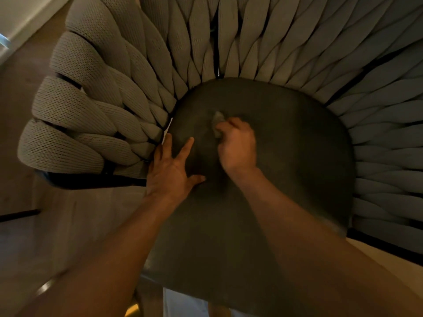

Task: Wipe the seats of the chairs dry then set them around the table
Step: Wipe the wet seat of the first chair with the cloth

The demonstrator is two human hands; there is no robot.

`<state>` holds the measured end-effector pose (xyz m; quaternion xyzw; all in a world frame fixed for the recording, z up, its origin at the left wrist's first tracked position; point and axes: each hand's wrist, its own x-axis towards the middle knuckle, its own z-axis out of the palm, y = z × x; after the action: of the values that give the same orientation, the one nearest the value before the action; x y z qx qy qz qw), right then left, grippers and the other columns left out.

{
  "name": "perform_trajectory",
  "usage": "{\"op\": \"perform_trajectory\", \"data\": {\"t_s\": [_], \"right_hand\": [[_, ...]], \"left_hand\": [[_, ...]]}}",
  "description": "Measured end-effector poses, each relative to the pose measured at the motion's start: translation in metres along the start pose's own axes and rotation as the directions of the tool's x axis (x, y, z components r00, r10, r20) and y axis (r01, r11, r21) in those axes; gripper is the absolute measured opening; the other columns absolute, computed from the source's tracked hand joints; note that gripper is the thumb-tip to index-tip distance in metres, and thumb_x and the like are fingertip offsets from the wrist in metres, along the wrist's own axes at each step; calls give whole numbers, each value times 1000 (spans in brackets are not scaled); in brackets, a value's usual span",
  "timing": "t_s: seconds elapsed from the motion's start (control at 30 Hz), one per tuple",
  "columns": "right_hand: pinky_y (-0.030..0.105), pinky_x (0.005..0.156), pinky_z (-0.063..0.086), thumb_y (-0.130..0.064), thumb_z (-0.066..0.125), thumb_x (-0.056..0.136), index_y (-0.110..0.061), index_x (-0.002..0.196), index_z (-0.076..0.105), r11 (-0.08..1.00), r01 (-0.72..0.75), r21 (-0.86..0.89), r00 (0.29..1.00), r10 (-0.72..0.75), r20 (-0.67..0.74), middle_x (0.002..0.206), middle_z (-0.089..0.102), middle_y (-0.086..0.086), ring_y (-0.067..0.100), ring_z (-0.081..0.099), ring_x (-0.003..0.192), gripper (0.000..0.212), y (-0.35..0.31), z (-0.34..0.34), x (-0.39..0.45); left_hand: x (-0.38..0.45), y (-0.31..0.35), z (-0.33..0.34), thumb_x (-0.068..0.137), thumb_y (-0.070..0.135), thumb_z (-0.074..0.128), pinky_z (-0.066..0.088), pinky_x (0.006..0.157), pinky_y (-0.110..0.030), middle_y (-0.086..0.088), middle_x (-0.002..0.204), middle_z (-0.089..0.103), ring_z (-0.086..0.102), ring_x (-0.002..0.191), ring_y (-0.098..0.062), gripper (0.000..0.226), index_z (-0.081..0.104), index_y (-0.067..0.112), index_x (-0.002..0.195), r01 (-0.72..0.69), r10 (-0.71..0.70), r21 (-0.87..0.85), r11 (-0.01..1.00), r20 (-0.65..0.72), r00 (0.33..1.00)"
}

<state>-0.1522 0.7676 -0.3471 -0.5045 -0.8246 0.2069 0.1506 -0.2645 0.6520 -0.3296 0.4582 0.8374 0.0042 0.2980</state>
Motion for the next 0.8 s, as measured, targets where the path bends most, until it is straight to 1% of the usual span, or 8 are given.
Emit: {"op": "perform_trajectory", "data": {"t_s": [0.2,0.3,0.37,0.43,0.47,0.57,0.67,0.8], "right_hand": [[38,80,44,-7,52,85,-12,109,70,946,318,-58,923,-295,246,114,62,12,34,54,102,30,-71,42,37],[38,85,41,-10,50,89,-14,119,66,906,407,-114,881,-357,310,124,57,11,33,50,111,34,-62,42,44],[43,80,44,-6,55,81,-9,112,69,869,473,-147,860,-419,291,116,60,17,39,54,102,35,-43,32,44],[45,72,48,-2,60,70,-6,105,71,900,407,-156,905,-376,198,103,63,22,43,57,88,37,-14,22,48],[47,73,49,-1,59,70,-6,107,70,924,338,-177,936,-311,165,104,62,24,44,57,89,39,3,15,50],[48,93,42,1,53,78,-10,125,61,964,119,-236,989,-95,113,121,54,25,46,49,107,49,57,-14,54],[45,101,36,3,52,78,-10,131,56,961,-37,-274,998,48,35,130,47,24,45,42,115,54,105,-45,54],[40,97,36,4,50,81,-9,127,57,941,-220,-259,975,210,-65,126,47,24,41,43,115,48,146,-76,44]], "left_hand": [[-6,-10,15,77,51,66,29,114,-52,-16,160,17,18,145,-38,89,28,21,152,-83,57,-165,983,-159,986],[-4,-6,11,78,53,70,29,115,-47,-13,160,16,17,145,-35,89,28,27,152,-44,17,-186,982,-146,989],[-3,-1,6,79,57,68,23,116,-43,-12,161,11,13,147,-32,90,24,31,153,7,-24,-170,985,-99,995],[-2,3,2,78,60,68,21,117,-41,-10,162,5,10,147,-30,93,19,35,153,31,-42,-161,986,-63,997],[-2,4,0,77,60,69,21,117,-42,-9,162,3,8,147,-29,95,17,38,153,35,-42,-155,987,-45,998],[-2,7,-2,75,60,71,23,116,-45,-7,163,-3,5,148,-29,99,11,42,152,63,-61,-105,992,16,998],[-1,10,-4,74,61,71,26,114,-47,-5,162,-4,5,148,-30,102,9,44,152,87,-85,-70,994,28,996],[0,12,-5,73,62,71,30,112,-48,-5,162,-2,8,147,-31,102,10,45,152,103,-102,-59,993,25,995]]}}
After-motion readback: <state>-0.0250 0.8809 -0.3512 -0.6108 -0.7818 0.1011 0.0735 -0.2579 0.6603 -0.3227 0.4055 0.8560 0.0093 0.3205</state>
